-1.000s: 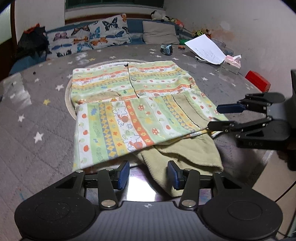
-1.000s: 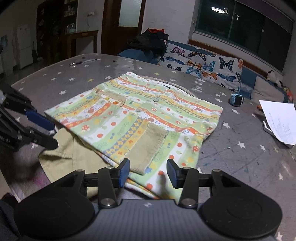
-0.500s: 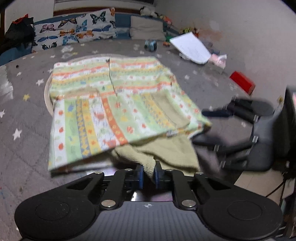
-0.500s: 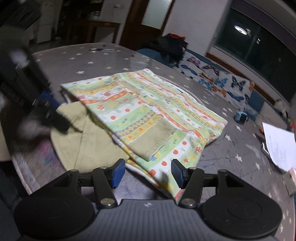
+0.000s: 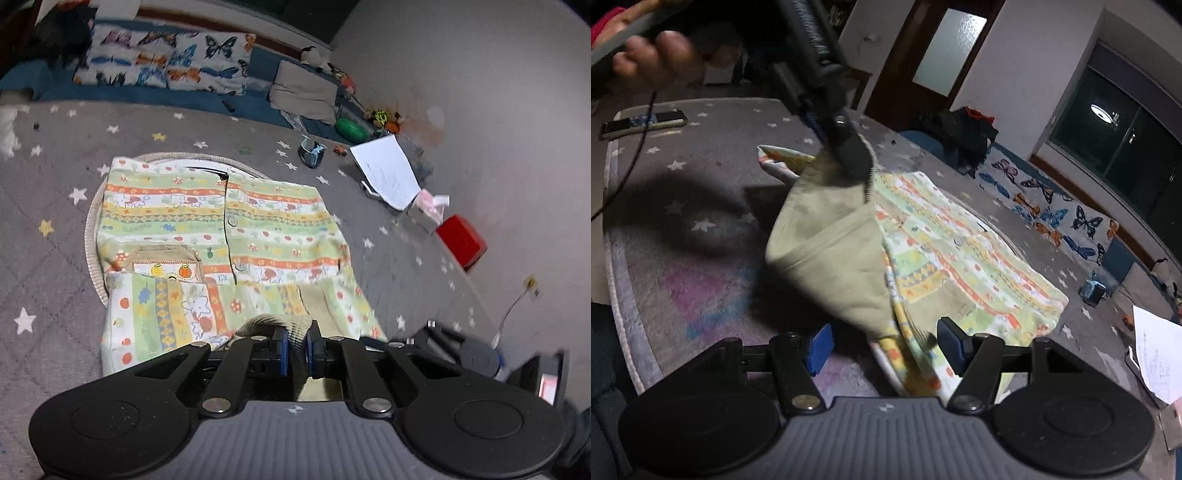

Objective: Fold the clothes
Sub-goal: 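Grasp the khaki hem with the right gripper and lift it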

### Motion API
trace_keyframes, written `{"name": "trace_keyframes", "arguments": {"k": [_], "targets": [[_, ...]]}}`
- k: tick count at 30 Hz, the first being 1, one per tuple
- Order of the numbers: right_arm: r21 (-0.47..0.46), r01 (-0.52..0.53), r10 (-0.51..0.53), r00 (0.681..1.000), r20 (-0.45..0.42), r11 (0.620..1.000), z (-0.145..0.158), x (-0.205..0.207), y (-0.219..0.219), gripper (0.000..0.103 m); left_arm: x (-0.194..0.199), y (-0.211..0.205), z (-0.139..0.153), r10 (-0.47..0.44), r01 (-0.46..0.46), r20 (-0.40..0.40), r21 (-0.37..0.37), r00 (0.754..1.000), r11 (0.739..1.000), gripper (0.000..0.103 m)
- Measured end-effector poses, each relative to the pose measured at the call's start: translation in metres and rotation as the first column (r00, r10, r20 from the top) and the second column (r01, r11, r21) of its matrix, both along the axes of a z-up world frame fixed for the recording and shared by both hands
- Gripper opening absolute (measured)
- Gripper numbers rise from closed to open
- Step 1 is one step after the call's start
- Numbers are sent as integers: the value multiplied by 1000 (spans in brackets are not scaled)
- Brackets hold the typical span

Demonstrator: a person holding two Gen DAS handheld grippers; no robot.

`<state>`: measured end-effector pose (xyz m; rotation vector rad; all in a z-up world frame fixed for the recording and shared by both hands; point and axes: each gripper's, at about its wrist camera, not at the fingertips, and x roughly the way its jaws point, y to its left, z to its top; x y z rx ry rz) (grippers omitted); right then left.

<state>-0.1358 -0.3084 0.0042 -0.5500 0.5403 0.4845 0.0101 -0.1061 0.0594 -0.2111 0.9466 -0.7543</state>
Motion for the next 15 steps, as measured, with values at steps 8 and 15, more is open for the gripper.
{"name": "trace_keyframes", "arguments": {"k": [8, 15], "targets": [[47, 35, -35, 999, 4, 998, 1, 16, -4, 50, 3, -1, -6, -35, 35, 11, 8, 999, 999, 13], [215, 98, -68, 988, -142, 972, 13, 47, -19, 18, -37, 30, -4, -34, 5, 211, 136, 977, 991, 51]]}}
